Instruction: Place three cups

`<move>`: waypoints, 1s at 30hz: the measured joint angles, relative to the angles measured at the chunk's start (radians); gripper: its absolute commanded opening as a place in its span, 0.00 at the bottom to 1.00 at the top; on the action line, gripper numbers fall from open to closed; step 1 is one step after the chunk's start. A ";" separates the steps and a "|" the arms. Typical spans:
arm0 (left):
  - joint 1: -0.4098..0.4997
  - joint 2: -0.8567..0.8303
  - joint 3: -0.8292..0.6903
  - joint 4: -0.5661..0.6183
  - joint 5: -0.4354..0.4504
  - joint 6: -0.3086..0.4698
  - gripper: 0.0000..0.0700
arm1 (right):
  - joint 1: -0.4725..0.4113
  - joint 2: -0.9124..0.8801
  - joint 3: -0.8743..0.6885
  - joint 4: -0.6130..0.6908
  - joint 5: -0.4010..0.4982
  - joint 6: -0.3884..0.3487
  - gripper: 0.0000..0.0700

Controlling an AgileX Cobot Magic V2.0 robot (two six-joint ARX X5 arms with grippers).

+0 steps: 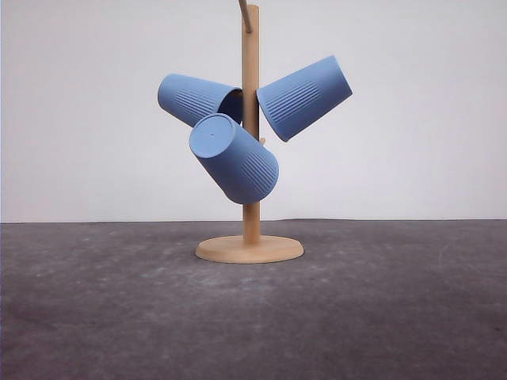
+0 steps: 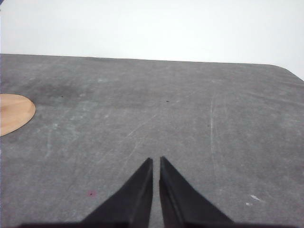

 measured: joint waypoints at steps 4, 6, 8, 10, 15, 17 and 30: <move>0.000 0.000 0.000 0.000 0.000 0.000 0.00 | 0.000 0.000 0.000 0.000 0.000 0.000 0.03; 0.000 0.000 0.000 0.000 0.000 0.000 0.00 | 0.000 0.000 0.000 0.000 0.000 0.000 0.03; 0.000 0.000 0.000 0.000 0.000 0.000 0.00 | 0.000 0.000 0.000 0.000 0.000 0.000 0.03; 0.000 0.000 0.000 0.000 0.000 0.000 0.00 | 0.000 0.000 0.000 0.000 0.000 0.000 0.03; 0.000 0.000 0.000 0.000 0.000 0.000 0.00 | 0.000 0.000 0.000 0.000 0.000 0.000 0.03; 0.000 0.000 0.000 0.000 0.000 0.000 0.00 | 0.000 0.000 0.000 0.000 0.000 0.000 0.03; 0.000 0.000 0.000 0.000 0.000 0.000 0.00 | 0.000 0.000 0.000 0.000 0.000 0.000 0.03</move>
